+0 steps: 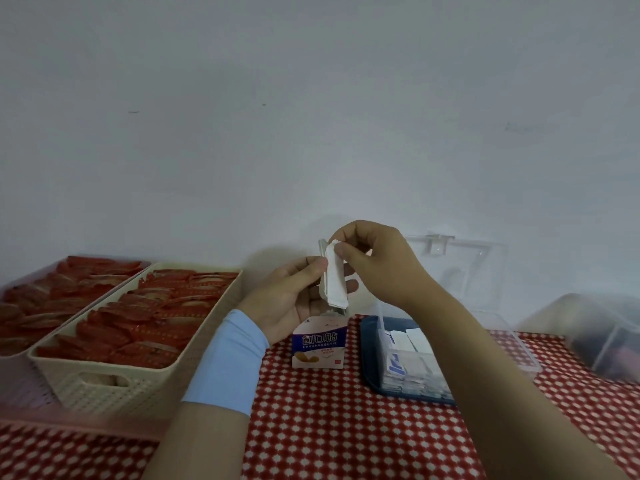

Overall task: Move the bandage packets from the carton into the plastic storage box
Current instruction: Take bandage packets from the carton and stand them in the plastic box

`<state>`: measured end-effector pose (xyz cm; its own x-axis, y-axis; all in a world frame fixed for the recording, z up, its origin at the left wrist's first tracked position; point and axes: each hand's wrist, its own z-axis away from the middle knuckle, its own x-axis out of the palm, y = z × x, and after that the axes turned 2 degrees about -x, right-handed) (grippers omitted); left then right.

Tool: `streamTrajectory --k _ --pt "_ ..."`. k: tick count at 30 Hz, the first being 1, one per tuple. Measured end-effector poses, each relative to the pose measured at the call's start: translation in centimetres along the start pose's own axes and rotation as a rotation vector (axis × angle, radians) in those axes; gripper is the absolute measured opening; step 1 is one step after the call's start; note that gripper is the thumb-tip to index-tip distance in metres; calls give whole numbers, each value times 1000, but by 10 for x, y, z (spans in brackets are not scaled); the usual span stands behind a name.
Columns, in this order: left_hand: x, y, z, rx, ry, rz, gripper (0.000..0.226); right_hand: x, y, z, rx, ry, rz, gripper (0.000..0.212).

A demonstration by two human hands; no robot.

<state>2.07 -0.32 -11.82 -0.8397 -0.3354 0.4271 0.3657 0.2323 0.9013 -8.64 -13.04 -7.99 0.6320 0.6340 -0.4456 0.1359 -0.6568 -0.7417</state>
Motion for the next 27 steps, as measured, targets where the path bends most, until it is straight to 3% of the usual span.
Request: streamTrajectory --k 10,12,15,18,21,27 --pt "36 -24 -13 -6 17 124 34 -8 16 24 -7 229 232 10" --pt "42 -26 -14 -11 22 163 36 -23 13 29 -6 172 174 5" --pt "49 -27 -9 -21 8 171 32 -46 3 41 22 -59 60 25" --pt "62 -34 -3 -42 15 149 31 -63 -9 54 55 -247 241 34" --pt "78 -39 1 -77 4 139 41 -71 -13 61 57 -275 277 41" --pt "109 -42 13 -112 -35 175 35 -96 -21 74 34 -272 328 44"
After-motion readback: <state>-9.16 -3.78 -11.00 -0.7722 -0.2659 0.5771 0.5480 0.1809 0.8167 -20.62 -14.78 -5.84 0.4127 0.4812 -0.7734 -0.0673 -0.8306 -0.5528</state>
